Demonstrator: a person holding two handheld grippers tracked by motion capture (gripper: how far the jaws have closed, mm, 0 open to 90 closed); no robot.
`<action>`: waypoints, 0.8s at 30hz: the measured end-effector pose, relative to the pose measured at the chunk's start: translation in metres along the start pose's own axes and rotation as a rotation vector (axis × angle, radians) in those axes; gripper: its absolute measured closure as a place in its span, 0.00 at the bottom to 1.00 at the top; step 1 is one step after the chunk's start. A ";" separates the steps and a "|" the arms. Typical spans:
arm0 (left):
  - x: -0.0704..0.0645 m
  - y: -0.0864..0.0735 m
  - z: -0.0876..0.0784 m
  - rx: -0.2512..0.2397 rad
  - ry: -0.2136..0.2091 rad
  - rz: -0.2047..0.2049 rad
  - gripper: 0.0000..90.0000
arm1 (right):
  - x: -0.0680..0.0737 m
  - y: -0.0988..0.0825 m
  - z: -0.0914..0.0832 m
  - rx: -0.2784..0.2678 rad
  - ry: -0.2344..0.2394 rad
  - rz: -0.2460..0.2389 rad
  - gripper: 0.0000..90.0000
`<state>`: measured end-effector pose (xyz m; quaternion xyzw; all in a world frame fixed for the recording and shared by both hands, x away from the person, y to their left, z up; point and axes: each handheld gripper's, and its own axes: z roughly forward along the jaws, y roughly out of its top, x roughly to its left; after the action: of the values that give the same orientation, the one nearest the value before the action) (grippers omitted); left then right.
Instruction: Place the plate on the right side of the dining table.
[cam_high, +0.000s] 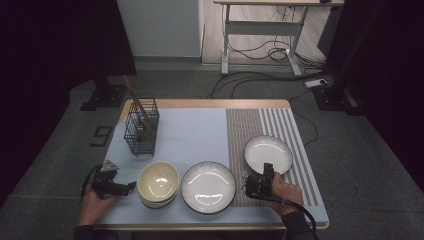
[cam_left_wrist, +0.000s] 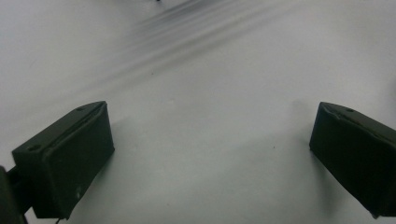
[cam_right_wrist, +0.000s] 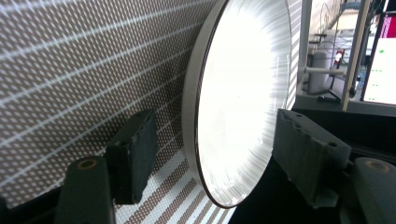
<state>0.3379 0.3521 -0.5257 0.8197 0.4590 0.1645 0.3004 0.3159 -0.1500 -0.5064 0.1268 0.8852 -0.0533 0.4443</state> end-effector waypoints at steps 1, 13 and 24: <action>0.000 0.000 0.000 0.000 0.000 0.000 0.00 | 0.000 0.000 -0.002 -0.010 0.004 0.009 0.33; 0.000 0.000 0.000 0.000 0.000 0.000 0.00 | -0.018 -0.021 -0.006 -0.135 0.140 0.275 0.26; 0.000 0.000 0.000 -0.001 -0.001 -0.001 0.00 | -0.028 -0.046 -0.006 -0.167 0.252 0.521 0.24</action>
<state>0.3379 0.3521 -0.5257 0.8195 0.4592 0.1643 0.3009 0.3152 -0.1978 -0.4816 0.3183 0.8723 0.1517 0.3388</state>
